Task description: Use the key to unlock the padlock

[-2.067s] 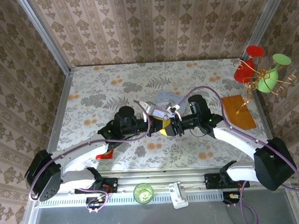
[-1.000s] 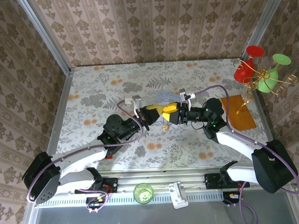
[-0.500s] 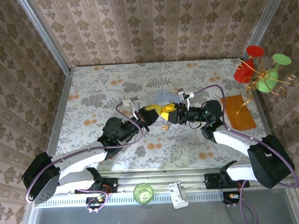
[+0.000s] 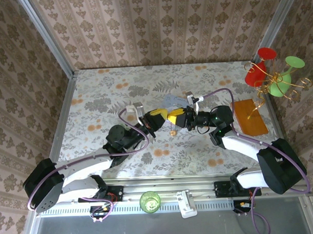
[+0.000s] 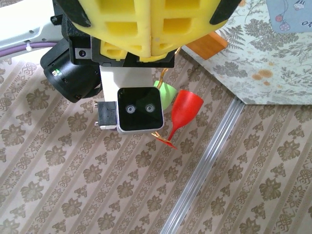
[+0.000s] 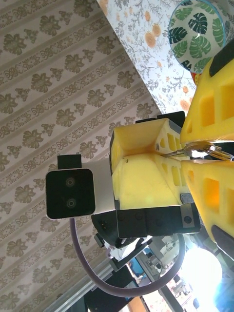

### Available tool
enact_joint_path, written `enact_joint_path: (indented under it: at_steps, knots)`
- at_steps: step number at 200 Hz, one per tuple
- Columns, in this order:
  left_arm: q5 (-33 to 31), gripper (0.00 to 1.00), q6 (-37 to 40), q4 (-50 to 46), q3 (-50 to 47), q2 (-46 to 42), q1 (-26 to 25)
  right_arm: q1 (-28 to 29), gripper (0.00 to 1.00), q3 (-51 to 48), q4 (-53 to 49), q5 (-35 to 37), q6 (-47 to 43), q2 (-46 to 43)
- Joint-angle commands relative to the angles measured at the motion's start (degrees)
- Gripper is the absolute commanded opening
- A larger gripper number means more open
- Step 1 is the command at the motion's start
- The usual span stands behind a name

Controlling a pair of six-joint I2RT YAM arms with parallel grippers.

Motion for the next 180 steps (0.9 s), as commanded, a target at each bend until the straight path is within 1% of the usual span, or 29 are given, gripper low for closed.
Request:
enact_joint_path:
  at_steps: [1, 15, 29, 41, 73, 84, 109, 111, 114, 117, 124, 128, 130, 134, 135, 136, 139, 140, 145, 158, 164, 171, 180]
  knots:
    - [-0.7, 0.0, 0.8, 3.7, -0.6, 0.1, 0.3, 0.5, 0.16, -0.6, 3.6, -0.8, 0.7, 0.3]
    - [-0.9, 0.0, 1.3, 2.3, -0.5, -0.5, 0.4, 0.5, 0.17, -0.9, 3.7, -0.5, 0.7, 0.1]
    - [-0.7, 0.0, 1.1, 3.0, -0.2, 0.6, 0.0, 0.6, 0.16, -0.8, 3.7, -0.4, 0.7, 0.0]
    - [0.1, 0.0, 0.5, 4.8, -0.4, 1.8, -0.1, 0.6, 0.12, -0.7, 3.6, -0.4, 0.6, -0.1]
    - [-1.5, 0.0, -0.7, 8.5, -2.6, 2.7, 0.5, 0.6, 0.02, -1.3, 3.6, 0.0, 0.3, -0.7]
    - [-0.9, 0.0, -0.7, 8.0, -2.4, 2.5, 0.7, 0.5, 0.0, -1.7, 3.5, 0.3, 0.2, -0.9]
    - [0.6, 0.0, 0.1, 5.3, -1.8, 1.8, 0.5, -0.1, 0.0, -2.2, 3.1, 0.6, -0.2, -1.5]
    - [0.5, 0.03, 0.1, 5.0, -1.9, 1.7, 0.5, -0.2, 0.0, -2.3, 3.0, 0.6, -0.2, -1.6]
    - [0.3, 0.1, 0.1, 4.7, -1.9, 1.6, 0.6, -0.4, 0.0, -2.3, 2.8, 0.5, -0.2, -1.6]
    - [0.0, 0.2, 0.1, 4.4, -2.1, 1.4, 0.6, -0.6, 0.0, -2.3, 2.5, 0.4, -0.3, -1.7]
    - [-1.2, 0.48, -0.2, 3.5, -2.5, 0.7, 0.6, -0.9, 0.0, -2.4, 1.4, 0.2, -0.6, -2.0]
    - [-2.0, 0.6, -0.3, 3.0, -2.7, 0.3, 0.7, -1.1, 0.0, -2.4, 0.1, -0.1, -1.2, -2.3]
    - [-2.4, 0.63, -0.4, 2.7, -2.9, 0.0, 0.7, -1.2, 0.0, -2.3, -0.7, -0.3, -1.5, -2.5]
    - [-3.2, 0.9, -0.6, 1.9, -3.2, -0.5, 0.9, -1.4, 0.0, -2.2, -2.5, -0.6, -2.6, -3.1]
    - [-3.4, 0.95, -0.6, 1.6, -3.2, -0.8, 0.9, -1.4, 0.0, -2.2, -3.5, -0.6, -3.0, -3.2]
    - [-3.6, 0.97, -0.8, 1.2, -3.2, -1.0, 0.9, -1.5, 0.0, -2.1, -4.1, -0.7, -3.3, -3.4]
    - [-4.4, 1.0, -1.0, -0.1, -3.3, -1.8, 1.2, -1.6, 0.0, -1.9, -7.6, -0.8, -4.8, -4.1]
    - [-4.6, 1.0, -1.2, -0.7, -3.3, -2.1, 1.3, -1.6, 0.0, -1.7, -10.2, -0.8, -5.6, -4.5]
    - [-5.6, 1.0, -1.9, -4.1, -3.0, -3.5, 1.9, -1.6, 0.0, -1.1, -15.2, -0.6, -8.6, -5.6]
    - [-7.5, 1.0, -2.1, -13.9, -2.0, -7.2, 3.2, -1.2, 0.0, 1.3, -37.5, 1.4, -20.0, -9.6]
    - [-8.6, 1.0, -2.3, -19.3, -1.1, -8.8, 3.7, -1.3, 0.0, 2.5, -46.1, 3.0, -24.7, -11.0]
    - [-9.3, 1.0, -2.7, -26.4, 0.4, -10.3, 4.4, -1.4, 0.0, 3.3, -53.7, 5.2, -28.4, -12.5]
    - [-8.5, 1.0, -2.4, -33.4, 2.5, -10.7, 5.3, -1.8, 0.0, 4.2, -60.8, 7.2, -31.3, -13.5]
